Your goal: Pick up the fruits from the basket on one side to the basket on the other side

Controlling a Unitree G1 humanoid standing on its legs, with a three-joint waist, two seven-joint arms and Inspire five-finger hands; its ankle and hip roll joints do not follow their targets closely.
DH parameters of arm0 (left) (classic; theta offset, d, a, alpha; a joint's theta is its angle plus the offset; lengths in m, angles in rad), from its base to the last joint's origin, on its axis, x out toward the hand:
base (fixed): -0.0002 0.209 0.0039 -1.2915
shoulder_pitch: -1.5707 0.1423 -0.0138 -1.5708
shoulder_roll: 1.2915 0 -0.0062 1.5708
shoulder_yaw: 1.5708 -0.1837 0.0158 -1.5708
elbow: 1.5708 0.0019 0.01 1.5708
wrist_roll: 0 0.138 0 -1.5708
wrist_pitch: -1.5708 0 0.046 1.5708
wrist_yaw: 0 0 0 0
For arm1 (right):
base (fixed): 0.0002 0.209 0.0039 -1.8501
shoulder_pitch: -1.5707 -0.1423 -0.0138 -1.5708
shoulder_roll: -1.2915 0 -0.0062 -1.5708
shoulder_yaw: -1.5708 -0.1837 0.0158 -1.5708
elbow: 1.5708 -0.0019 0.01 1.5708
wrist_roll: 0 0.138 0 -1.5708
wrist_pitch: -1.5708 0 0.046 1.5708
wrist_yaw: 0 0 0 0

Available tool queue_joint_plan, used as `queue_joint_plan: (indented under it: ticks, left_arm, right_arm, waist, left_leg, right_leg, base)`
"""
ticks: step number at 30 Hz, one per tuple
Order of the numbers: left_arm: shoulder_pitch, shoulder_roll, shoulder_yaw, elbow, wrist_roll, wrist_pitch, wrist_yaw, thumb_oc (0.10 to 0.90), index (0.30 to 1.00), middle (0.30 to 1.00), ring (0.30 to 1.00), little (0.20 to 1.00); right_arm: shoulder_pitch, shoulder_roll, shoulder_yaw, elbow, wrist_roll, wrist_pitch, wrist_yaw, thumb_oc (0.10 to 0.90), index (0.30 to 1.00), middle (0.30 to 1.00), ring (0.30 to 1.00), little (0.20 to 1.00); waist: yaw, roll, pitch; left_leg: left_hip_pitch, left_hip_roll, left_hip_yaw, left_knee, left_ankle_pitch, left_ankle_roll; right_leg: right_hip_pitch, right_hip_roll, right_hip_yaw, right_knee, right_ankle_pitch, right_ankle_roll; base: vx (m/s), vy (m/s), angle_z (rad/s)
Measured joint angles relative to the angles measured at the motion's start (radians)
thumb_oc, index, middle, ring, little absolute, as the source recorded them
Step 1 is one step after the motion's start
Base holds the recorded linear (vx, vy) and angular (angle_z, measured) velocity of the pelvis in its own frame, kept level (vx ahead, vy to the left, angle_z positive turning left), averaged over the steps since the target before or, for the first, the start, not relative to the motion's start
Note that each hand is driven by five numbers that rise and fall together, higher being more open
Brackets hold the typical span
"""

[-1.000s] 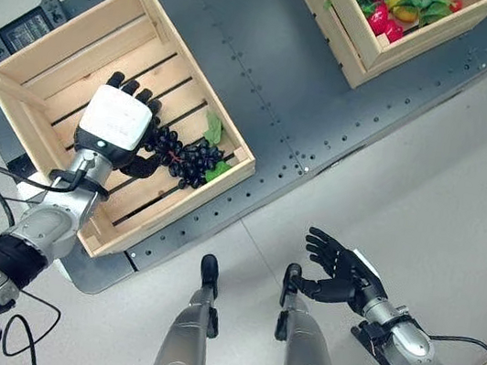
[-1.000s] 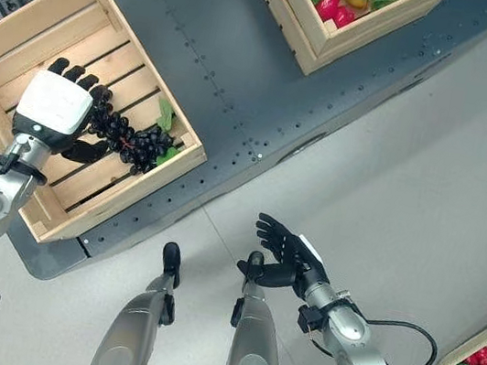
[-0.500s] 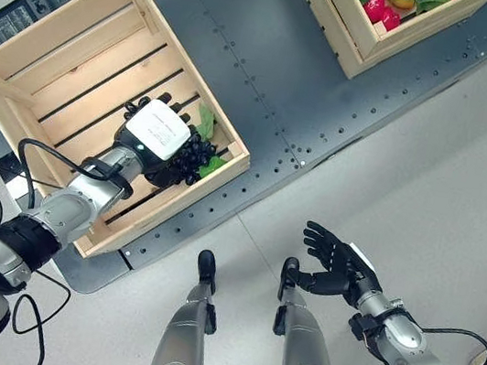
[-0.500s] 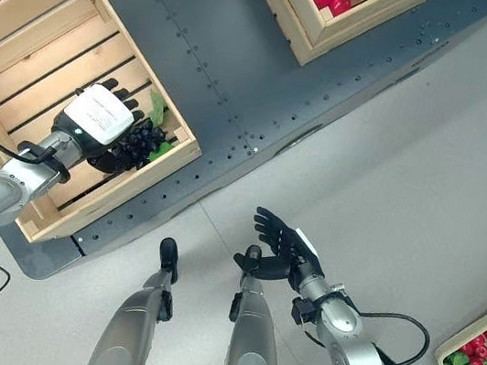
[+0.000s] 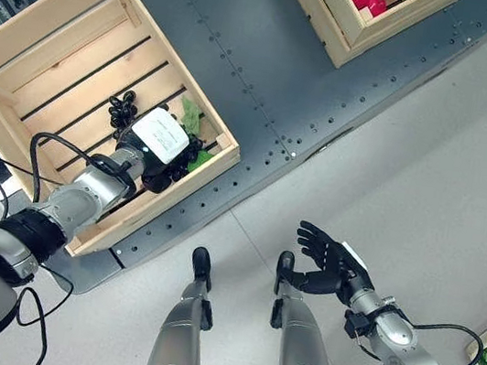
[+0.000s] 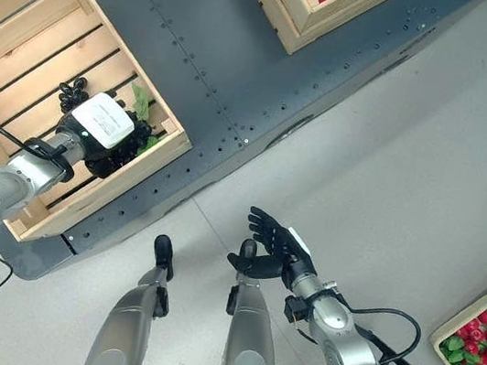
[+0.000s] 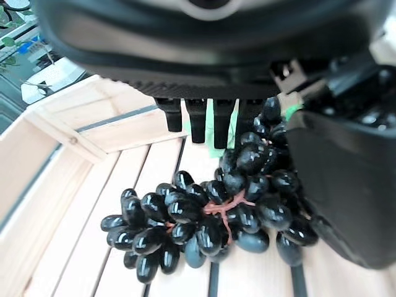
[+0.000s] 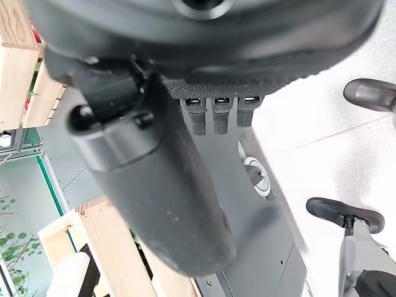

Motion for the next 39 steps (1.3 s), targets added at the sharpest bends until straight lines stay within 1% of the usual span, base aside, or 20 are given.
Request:
queue_joint_plan:
  ticks: [2,4,10,13,17,21,23,25,26,27,30,31,32,33,34,36,39]
  left_arm:
    - [-0.003,-0.033,0.001,0.007,0.025,0.039,-0.016,0.4,0.3,0.3,0.3,0.3]
    - [-0.006,-0.05,0.0,0.019,0.053,0.059,-0.022,0.4,0.3,0.3,0.3,0.3]
    - [-0.002,-0.056,0.001,0.043,0.078,0.099,-0.024,0.4,0.3,0.3,0.3,0.3]
    - [0.0,-0.059,0.001,0.066,0.085,0.118,0.0,0.4,0.3,0.3,0.3,0.3]
    - [0.02,-0.059,0.002,0.08,0.085,0.141,0.049,0.4,0.3,0.3,0.3,0.3]
    - [0.053,-0.057,0.008,0.101,0.081,0.148,0.134,0.4,0.3,0.3,0.3,0.3]
    - [0.087,-0.058,0.038,0.099,0.051,0.151,0.198,0.4,0.3,0.3,0.3,0.3]
    - [0.133,-0.058,0.084,0.092,-0.011,0.153,0.27,0.4,0.3,0.3,0.3,0.3]
    - [0.167,-0.056,0.116,0.083,-0.073,0.155,0.332,0.4,0.3,0.3,0.3,0.3]
    - [0.207,-0.058,0.172,0.068,-0.125,0.156,0.39,0.4,0.3,0.3,0.3,0.3]
    - [0.29,-0.059,0.294,0.026,-0.207,0.159,0.501,0.4,0.3,0.3,0.3,0.3]
    - [0.332,-0.061,0.352,0.001,-0.245,0.157,0.556,0.4,0.3,0.3,0.3,0.3]
    - [0.359,-0.063,0.393,-0.019,-0.262,0.144,0.583,0.4,0.3,0.3,0.3,0.3]
    - [0.397,-0.065,0.437,-0.044,-0.284,0.133,0.64,0.4,0.3,0.3,0.3,0.3]
    - [0.417,-0.07,0.467,-0.055,-0.291,0.121,0.665,0.4,0.3,0.3,0.3,0.3]
    - [0.471,-0.101,0.541,-0.116,-0.32,0.089,0.744,0.4,0.3,0.3,0.3,0.3]
    - [0.535,-0.165,0.641,-0.197,-0.32,0.047,0.813,0.4,0.3,0.3,0.3,0.3]
  right_arm:
    - [-0.005,0.001,0.006,0.0,0.0,0.0,-0.001,0.8,0.9,0.9,0.9,0.9]
    - [-0.008,0.003,0.011,0.0,0.001,0.0,-0.004,0.8,0.9,0.9,0.9,0.9]
    - [-0.01,0.011,0.034,0.01,0.007,-0.001,-0.009,0.8,0.9,0.9,0.9,0.9]
    - [-0.014,0.025,0.035,0.014,0.007,-0.002,-0.009,0.8,0.9,0.9,0.9,0.9]
    - [-0.014,0.039,0.035,0.018,0.007,-0.002,-0.009,0.8,0.9,0.9,0.9,0.9]
    - [-0.014,0.04,0.035,0.018,0.007,-0.005,-0.009,0.8,0.9,0.9,0.9,0.9]
    - [-0.01,0.046,0.034,0.019,0.007,-0.005,-0.009,0.8,0.9,0.9,0.9,0.9]
    - [0.002,0.053,0.033,0.02,0.006,-0.006,-0.009,0.8,0.9,0.9,0.9,0.9]
    - [0.018,0.058,0.031,0.02,0.006,-0.011,-0.009,0.8,0.9,0.9,0.9,0.9]
    - [0.032,0.062,0.029,0.02,0.005,-0.015,-0.009,0.8,0.9,0.9,0.9,0.9]
    - [0.062,0.09,0.006,0.019,0.004,-0.021,-0.009,0.8,0.9,0.9,0.9,0.9]
    - [0.076,0.105,-0.011,0.017,0.004,-0.022,-0.009,0.8,0.9,0.9,0.9,0.9]
    - [0.084,0.113,-0.02,0.016,0.004,-0.022,-0.009,0.8,0.9,0.9,0.9,0.9]
    - [0.094,0.123,-0.035,0.014,0.003,-0.022,-0.008,0.8,0.9,0.9,0.9,0.9]
    - [0.095,0.126,-0.043,0.012,-0.001,-0.022,-0.008,0.8,0.9,0.9,0.9,0.9]
    - [0.112,0.129,-0.071,-0.008,-0.003,-0.023,-0.008,0.8,0.9,0.9,0.9,0.9]
    - [0.098,0.14,-0.096,-0.031,-0.004,-0.023,-0.009,0.8,0.9,0.9,0.9,0.9]
  waist:
    - [0.0,0.0,0.0]
    - [-0.002,-0.005,0.0]
    - [0.0,-0.024,0.0]
    - [0.0,-0.03,-0.001]
    - [0.002,-0.032,-0.001]
    - [0.007,-0.032,-0.001]
    - [0.01,-0.032,-0.001]
    - [0.015,-0.032,-0.001]
    - [0.026,-0.031,-0.001]
    - [0.033,-0.031,-0.001]
    - [0.045,-0.029,-0.002]
    - [0.049,-0.028,-0.003]
    - [0.054,-0.028,-0.003]
    - [0.063,-0.026,-0.004]
    - [0.071,-0.024,-0.005]
    - [0.087,-0.01,-0.014]
    - [0.104,-0.004,-0.018]
  left_leg:
    - [-0.002,0.001,-0.003,0.003,0.0,0.0]
    - [-0.004,0.003,-0.004,0.008,0.0,-0.001]
    - [-0.01,0.011,-0.013,0.017,-0.002,-0.004]
    - [-0.009,0.011,-0.013,0.018,-0.002,-0.004]
    - [0.004,0.011,-0.016,0.016,-0.002,-0.004]
    - [0.028,0.011,-0.018,0.012,-0.002,-0.005]
    - [0.048,0.011,-0.019,0.006,-0.001,-0.006]
    - [0.081,0.01,-0.021,-0.015,0.003,-0.01]
    - [0.109,0.01,-0.021,-0.031,0.006,-0.011]
    - [0.129,0.01,-0.025,-0.043,0.008,-0.013]
    - [0.165,0.009,-0.038,-0.072,0.013,-0.015]
    - [0.182,0.008,-0.045,-0.089,0.017,-0.016]
    - [0.194,0.007,-0.049,-0.1,0.019,-0.016]
    - [0.215,0.006,-0.05,-0.114,0.019,-0.016]
    - [0.226,0.004,-0.053,-0.123,0.02,-0.017]
    - [0.253,-0.003,-0.071,-0.147,0.02,-0.017]
    - [0.293,-0.009,-0.077,-0.175,0.022,-0.016]
  right_leg:
    - [0.0,0.001,-0.002,0.001,0.0,0.0]
    - [0.001,0.002,-0.003,0.001,0.0,0.0]
    - [0.003,0.009,-0.009,0.001,0.001,-0.006]
    - [0.004,0.009,-0.01,0.001,0.002,-0.007]
    - [0.02,0.009,-0.01,0.0,0.002,-0.007]
    - [0.047,0.009,-0.019,-0.004,0.002,-0.007]
    - [0.068,0.009,-0.022,-0.011,0.001,-0.007]
    - [0.099,0.01,-0.024,-0.028,0.002,-0.007]
    - [0.126,0.012,-0.027,-0.042,0.002,-0.006]
    - [0.151,0.013,-0.031,-0.056,0.002,-0.006]
    - [0.194,0.015,-0.043,-0.089,0.004,-0.004]
    - [0.221,0.015,-0.055,-0.11,0.007,-0.002]
    - [0.236,0.016,-0.06,-0.122,0.008,-0.002]
    - [0.261,0.017,-0.063,-0.143,0.01,-0.001]
    - [0.277,0.017,-0.069,-0.155,0.013,0.0]
    - [0.324,0.015,-0.085,-0.199,0.017,0.004]
    - [0.375,0.014,-0.085,-0.236,0.02,0.008]
  base:
    - [0.0,-0.043,0.02]
    - [0.0,-0.048,0.01]
    - [0.0,-0.023,0.02]
    - [0.0,0.0,0.0]
    - [0.01,-0.028,0.02]
    - [0.0,0.0,0.0]
    - [0.02,-0.01,0.03]
    - [0.04,-0.003,0.01]
    - [0.04,-0.001,0.04]
    - [0.05,-0.01,0.08]
    - [0.06,-0.019,0.14]
    - [0.06,-0.025,0.17]
    - [0.06,-0.04,0.17]
    - [0.06,-0.038,0.12]
    - [0.05,-0.04,0.17]
    - [0.05,-0.039,0.26]
    - [0.05,-0.043,0.16]
